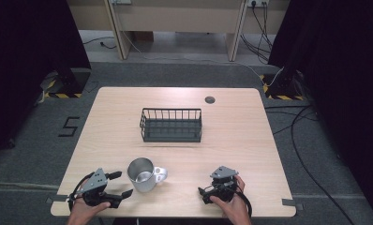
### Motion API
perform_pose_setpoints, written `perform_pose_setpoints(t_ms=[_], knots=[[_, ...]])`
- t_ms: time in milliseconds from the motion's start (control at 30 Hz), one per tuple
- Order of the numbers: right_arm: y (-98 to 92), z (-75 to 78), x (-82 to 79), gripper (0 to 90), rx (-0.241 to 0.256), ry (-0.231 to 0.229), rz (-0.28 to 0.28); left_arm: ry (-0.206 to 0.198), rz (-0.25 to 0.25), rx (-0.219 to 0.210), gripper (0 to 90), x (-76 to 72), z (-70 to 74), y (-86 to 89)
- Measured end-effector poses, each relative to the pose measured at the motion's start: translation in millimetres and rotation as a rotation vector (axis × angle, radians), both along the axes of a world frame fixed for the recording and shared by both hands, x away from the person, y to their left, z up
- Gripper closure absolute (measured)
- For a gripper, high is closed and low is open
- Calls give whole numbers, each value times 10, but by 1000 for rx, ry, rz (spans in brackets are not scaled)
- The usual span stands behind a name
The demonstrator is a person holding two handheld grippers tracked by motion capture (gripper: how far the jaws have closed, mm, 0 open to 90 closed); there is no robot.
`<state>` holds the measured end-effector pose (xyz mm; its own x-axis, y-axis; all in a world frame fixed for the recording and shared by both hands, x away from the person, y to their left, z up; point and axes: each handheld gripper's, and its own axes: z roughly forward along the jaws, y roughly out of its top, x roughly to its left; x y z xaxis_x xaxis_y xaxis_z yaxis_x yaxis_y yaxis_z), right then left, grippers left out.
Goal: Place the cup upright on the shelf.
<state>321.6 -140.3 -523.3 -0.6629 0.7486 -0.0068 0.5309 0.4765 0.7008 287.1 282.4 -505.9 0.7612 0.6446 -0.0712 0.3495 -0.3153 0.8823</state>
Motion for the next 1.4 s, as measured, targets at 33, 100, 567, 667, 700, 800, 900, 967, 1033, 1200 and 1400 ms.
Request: perform_pose_setpoints(t_ms=[33,100,567,667,700,800,900,967,1033,1200,1400], knots=[[0,0,0,6,0,0,0,0,0,0,158,0,0,0],[1,0,-1,5,0,-1,4,-6,-4,-8,155,3,9,-17],[4,0,-4,5,0,0,14,-41,-31,-53,151,63,130,-148],[4,0,-4,5,0,0,15,-49,-32,-63,151,79,168,-187],[4,0,-4,5,0,0,16,-52,-33,-63,150,87,174,-194],[5,-1,-3,5,0,-1,19,-53,-46,-68,148,107,188,-222],[6,0,-2,5,-1,-1,21,-56,-45,-62,126,120,196,-246],[8,0,-4,5,-1,1,21,-53,-45,-65,110,137,202,-266],[8,0,-4,5,-1,1,22,-53,-46,-62,95,154,207,-289],[9,1,-6,5,-1,4,23,-51,-59,-60,68,213,202,-336],[12,0,-6,5,0,2,28,-49,-74,-72,55,290,190,-397]])
